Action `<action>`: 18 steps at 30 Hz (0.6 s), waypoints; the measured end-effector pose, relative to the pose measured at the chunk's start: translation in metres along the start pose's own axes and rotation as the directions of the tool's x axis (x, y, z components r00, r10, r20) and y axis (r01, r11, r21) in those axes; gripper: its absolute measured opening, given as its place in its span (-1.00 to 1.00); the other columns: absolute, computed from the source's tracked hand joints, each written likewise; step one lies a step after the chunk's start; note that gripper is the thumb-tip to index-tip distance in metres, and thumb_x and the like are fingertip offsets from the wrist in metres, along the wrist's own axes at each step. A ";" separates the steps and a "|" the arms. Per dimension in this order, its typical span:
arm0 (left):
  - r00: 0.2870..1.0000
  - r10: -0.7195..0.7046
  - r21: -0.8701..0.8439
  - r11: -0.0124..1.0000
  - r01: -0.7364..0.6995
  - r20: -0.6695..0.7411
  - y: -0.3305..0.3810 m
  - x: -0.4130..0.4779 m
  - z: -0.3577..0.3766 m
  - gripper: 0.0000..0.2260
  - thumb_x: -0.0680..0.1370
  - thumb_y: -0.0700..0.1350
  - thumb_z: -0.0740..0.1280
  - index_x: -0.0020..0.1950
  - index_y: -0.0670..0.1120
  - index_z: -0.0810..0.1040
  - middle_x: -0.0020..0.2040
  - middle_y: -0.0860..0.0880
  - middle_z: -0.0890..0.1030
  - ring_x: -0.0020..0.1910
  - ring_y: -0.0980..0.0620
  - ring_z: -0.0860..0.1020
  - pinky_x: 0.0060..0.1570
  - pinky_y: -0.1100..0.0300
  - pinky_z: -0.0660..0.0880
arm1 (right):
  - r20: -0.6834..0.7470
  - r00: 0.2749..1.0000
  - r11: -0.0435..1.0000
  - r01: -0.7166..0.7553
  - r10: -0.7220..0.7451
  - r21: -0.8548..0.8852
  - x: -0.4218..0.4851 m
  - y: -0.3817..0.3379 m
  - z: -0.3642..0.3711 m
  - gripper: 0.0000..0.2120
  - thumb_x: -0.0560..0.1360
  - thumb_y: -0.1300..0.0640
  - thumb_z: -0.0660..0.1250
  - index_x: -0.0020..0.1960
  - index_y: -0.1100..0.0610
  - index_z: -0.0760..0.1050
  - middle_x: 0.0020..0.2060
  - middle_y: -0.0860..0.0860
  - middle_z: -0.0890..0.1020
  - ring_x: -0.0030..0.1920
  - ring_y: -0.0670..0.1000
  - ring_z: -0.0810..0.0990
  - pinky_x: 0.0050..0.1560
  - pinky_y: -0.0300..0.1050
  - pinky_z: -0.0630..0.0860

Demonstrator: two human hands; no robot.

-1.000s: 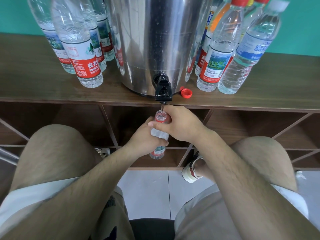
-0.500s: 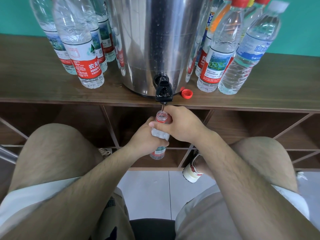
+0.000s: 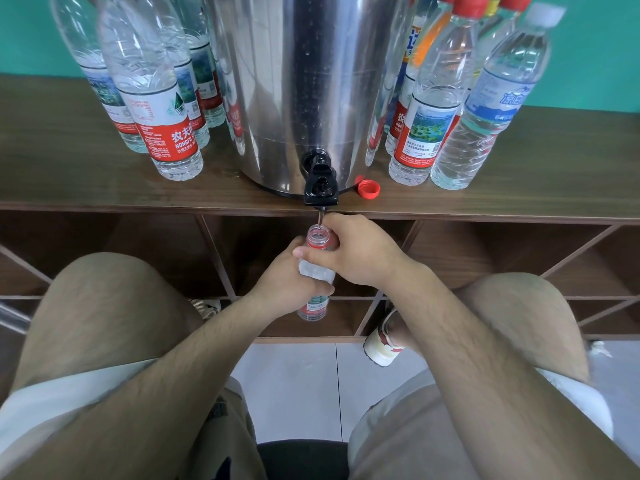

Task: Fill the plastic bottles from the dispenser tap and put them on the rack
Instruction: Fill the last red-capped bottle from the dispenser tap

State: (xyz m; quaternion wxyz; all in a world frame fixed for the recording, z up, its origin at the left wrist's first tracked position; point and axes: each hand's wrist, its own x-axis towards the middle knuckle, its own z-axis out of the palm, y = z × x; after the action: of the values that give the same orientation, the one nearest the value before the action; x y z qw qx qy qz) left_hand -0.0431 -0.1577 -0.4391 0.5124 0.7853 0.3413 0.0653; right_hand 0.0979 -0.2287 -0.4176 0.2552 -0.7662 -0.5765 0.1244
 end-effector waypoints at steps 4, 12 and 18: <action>1.000 -0.009 0.009 1.000 0.009 -0.002 -0.001 0.000 0.001 -0.33 0.46 -0.20 0.57 0.51 -0.05 0.36 0.33 -0.04 0.54 0.33 -0.04 0.52 0.37 -0.05 0.51 | 0.008 1.000 1.000 -0.012 0.012 -0.004 0.000 0.000 0.001 -0.57 0.50 -0.36 0.41 -0.08 0.02 0.52 -0.27 -0.10 0.57 -0.26 -0.03 0.55 -0.26 -0.07 0.50; 1.000 -0.009 0.009 1.000 0.009 -0.003 -0.002 0.002 0.001 -0.32 0.46 -0.21 0.58 0.51 -0.05 0.36 0.34 -0.04 0.53 0.34 -0.04 0.52 0.37 -0.02 0.49 | 0.006 1.000 1.000 -0.019 0.019 -0.013 0.000 -0.001 0.001 -0.55 0.49 -0.37 0.40 -0.08 0.03 0.52 -0.27 -0.09 0.59 -0.27 -0.03 0.56 -0.27 -0.08 0.51; 1.000 0.005 0.011 1.000 -0.005 0.002 -0.003 0.002 0.001 -0.33 0.46 -0.21 0.58 0.50 -0.04 0.37 0.31 -0.03 0.54 0.32 -0.03 0.53 0.35 -0.01 0.51 | 0.006 1.000 1.000 -0.013 0.013 -0.017 0.001 0.000 0.001 -0.54 0.49 -0.38 0.40 -0.09 0.04 0.51 -0.28 -0.09 0.58 -0.28 -0.03 0.56 -0.30 -0.10 0.48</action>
State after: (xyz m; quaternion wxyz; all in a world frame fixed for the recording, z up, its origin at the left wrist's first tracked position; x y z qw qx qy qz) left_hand -0.0422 -0.1561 -0.4424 0.5082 0.7890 0.3394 0.0641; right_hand 0.0975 -0.2278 -0.4186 0.2461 -0.7717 -0.5733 0.1235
